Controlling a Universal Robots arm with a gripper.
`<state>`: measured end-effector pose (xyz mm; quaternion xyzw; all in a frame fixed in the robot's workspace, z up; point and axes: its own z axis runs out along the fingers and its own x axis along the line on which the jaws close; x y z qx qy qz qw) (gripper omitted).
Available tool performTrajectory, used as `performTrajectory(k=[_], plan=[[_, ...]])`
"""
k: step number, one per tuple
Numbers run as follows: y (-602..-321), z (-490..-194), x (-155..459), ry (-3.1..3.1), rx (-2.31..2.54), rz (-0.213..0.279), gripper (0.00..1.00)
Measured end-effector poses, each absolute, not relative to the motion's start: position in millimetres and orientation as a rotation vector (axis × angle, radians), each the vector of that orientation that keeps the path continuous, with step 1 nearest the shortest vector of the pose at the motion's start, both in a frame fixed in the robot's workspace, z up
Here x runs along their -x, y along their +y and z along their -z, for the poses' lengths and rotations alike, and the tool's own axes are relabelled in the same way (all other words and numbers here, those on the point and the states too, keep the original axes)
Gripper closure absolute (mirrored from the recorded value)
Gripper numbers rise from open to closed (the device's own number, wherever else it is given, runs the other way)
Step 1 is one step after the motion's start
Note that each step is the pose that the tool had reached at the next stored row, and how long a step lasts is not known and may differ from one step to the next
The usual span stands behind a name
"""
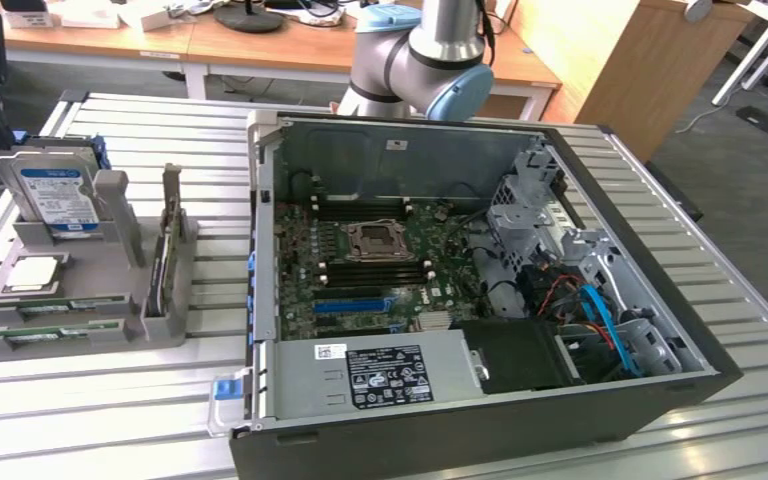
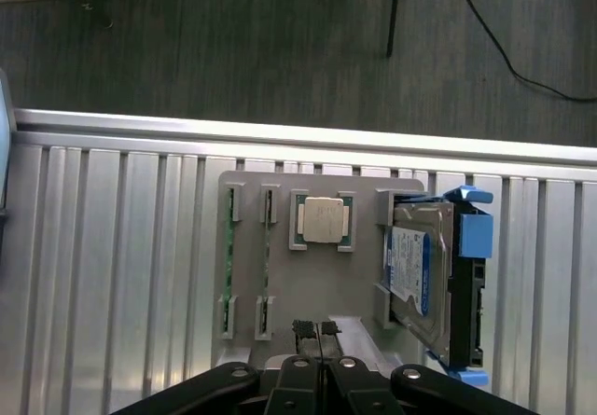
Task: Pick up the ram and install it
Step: 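Pick up the ram and move it above insertion slot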
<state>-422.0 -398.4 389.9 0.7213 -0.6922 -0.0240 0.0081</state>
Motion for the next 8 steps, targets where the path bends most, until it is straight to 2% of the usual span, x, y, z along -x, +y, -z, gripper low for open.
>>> performTrajectory(k=[8], plan=[[-398.5,-390.1,422.0,-2.159,-2.258,0.075,0.89]])
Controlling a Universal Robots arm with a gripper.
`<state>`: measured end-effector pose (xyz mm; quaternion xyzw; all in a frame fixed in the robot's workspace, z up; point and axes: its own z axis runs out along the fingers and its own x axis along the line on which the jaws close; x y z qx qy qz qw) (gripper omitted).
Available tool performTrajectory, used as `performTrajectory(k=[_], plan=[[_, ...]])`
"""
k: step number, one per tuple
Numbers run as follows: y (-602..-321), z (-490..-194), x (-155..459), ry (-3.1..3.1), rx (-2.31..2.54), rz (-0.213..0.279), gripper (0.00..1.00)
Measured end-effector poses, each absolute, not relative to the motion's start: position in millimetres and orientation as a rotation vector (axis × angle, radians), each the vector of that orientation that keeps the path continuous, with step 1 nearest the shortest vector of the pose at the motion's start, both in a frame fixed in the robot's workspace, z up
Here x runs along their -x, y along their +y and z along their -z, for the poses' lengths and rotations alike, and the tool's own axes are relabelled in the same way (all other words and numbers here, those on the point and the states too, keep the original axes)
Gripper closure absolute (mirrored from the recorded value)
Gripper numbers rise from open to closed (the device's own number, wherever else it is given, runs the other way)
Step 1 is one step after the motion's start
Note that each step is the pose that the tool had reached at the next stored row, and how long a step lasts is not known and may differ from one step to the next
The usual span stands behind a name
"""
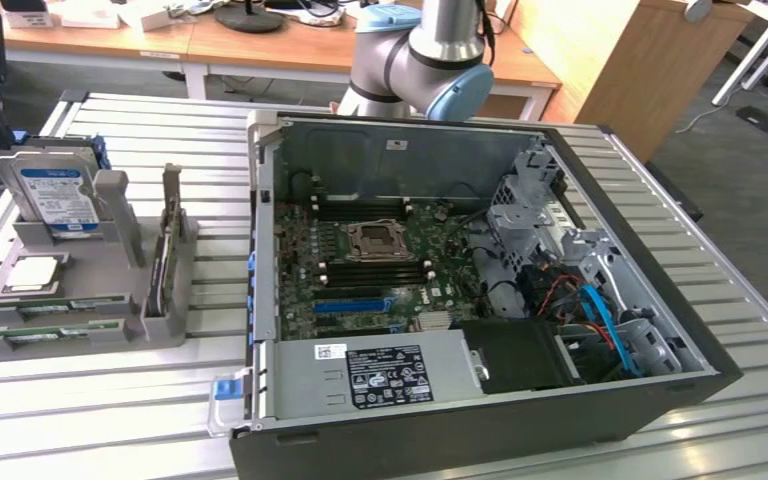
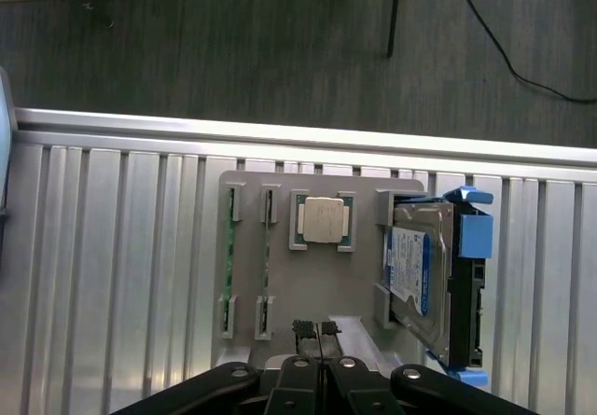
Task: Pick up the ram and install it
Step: 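Pick up the ram and move it above insertion slot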
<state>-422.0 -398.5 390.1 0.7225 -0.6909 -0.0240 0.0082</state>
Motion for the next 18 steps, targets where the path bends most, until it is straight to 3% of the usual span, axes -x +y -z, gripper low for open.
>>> performTrajectory(k=[18], plan=[[-399.2,-390.1,419.8,-2.155,-2.262,0.075,0.89]])
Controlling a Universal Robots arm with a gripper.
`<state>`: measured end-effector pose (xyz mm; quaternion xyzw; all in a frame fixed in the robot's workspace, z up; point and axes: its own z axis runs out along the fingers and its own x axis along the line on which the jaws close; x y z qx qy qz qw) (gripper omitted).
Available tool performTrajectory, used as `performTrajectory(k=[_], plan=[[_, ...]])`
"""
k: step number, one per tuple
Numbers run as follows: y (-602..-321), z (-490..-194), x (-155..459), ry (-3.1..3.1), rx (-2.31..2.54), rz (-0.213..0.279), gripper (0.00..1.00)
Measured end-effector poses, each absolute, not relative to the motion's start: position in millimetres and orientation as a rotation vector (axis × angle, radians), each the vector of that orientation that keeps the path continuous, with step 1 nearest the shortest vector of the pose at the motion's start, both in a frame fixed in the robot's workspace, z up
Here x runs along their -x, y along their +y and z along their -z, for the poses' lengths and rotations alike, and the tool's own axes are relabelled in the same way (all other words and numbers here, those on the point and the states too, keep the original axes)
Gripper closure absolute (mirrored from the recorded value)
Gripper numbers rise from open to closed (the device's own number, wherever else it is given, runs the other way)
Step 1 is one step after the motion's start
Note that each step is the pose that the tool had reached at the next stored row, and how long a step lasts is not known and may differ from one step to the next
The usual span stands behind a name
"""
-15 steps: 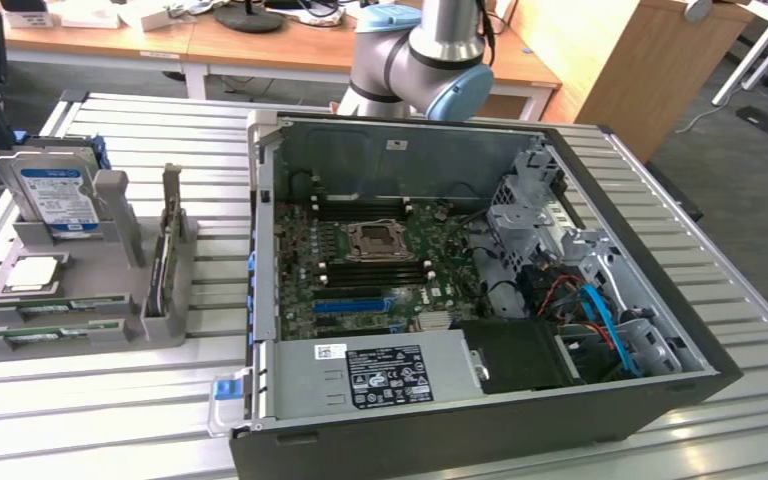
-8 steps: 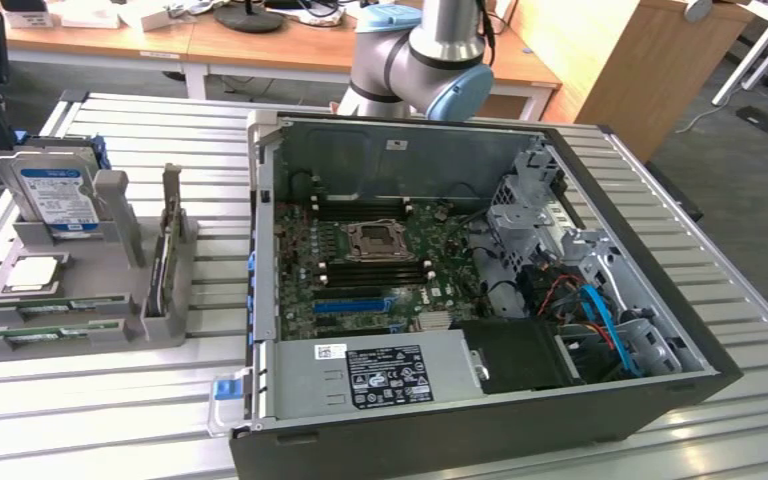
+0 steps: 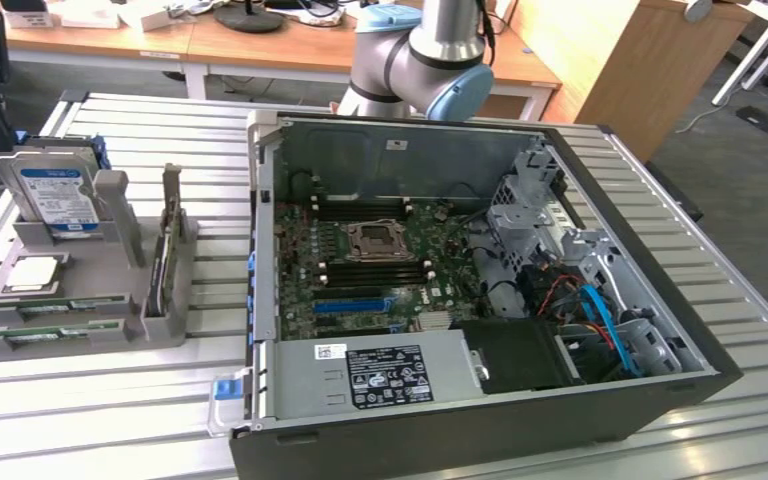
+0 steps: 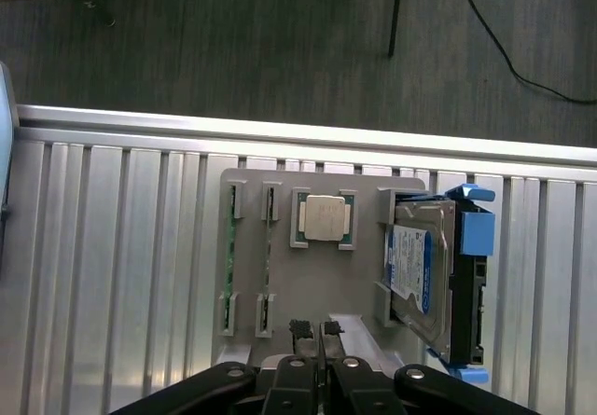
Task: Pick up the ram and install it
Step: 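Pick up the ram and move it above insertion slot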
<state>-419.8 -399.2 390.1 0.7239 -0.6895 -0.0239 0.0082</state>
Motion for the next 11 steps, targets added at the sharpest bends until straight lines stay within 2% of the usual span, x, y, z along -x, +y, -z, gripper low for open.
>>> performTrajectory(k=[2,3,5,11], plan=[[-399.2,-390.1,419.8,-2.155,-2.262,0.075,0.77],[-399.2,-390.1,419.8,-2.155,-2.262,0.075,0.77],[-399.2,-390.1,419.8,-2.155,-2.262,0.075,0.64],[-399.2,-390.1,419.8,-2.155,-2.262,0.075,0.64]])
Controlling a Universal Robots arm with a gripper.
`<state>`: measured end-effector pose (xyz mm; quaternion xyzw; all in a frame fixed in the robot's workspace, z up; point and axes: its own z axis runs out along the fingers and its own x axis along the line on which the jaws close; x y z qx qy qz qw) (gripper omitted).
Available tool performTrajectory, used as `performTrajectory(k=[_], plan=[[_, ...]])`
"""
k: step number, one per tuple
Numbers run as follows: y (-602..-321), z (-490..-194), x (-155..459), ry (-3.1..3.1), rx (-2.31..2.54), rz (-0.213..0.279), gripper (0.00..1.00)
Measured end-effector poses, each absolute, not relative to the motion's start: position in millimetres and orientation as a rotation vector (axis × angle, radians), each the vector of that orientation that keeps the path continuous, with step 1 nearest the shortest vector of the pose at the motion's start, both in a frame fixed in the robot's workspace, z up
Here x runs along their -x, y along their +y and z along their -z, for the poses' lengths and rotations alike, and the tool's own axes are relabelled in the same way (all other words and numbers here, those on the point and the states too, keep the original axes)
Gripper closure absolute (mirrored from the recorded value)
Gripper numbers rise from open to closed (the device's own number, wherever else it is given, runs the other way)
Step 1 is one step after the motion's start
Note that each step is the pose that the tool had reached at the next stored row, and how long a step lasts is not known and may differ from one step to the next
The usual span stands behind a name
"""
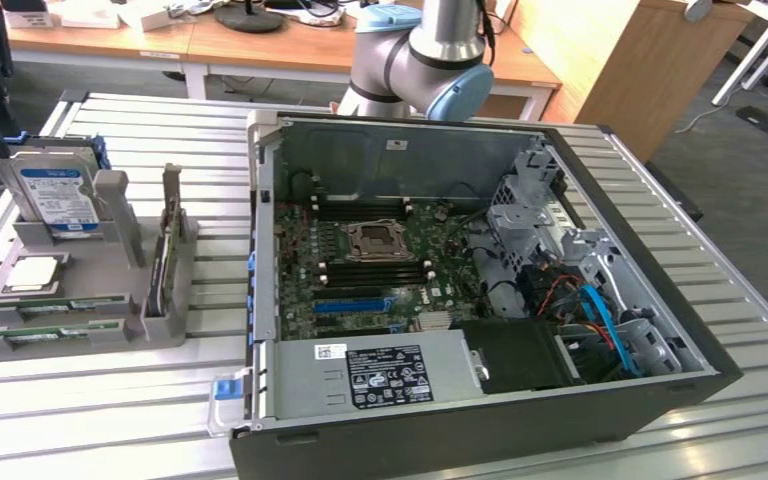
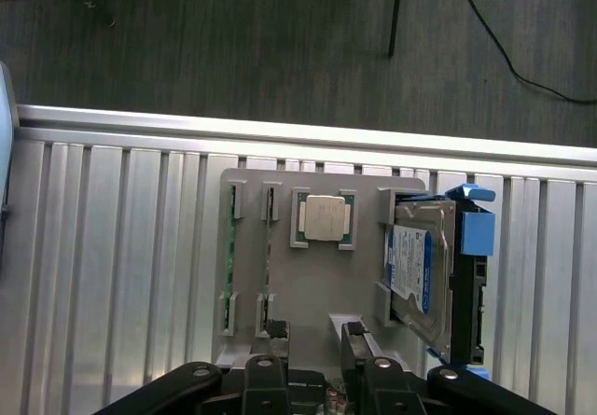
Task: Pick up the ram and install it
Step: 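Pick up the ram and move it above insertion slot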
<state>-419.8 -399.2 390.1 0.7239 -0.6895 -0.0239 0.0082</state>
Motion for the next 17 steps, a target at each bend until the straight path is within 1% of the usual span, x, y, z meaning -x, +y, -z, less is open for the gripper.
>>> performTrajectory(k=[10,17], plan=[[-399.2,-388.6,419.8,-2.155,-2.262,0.075,0.64],[-399.2,-381.2,419.8,-2.157,-2.264,0.071,0.64]])
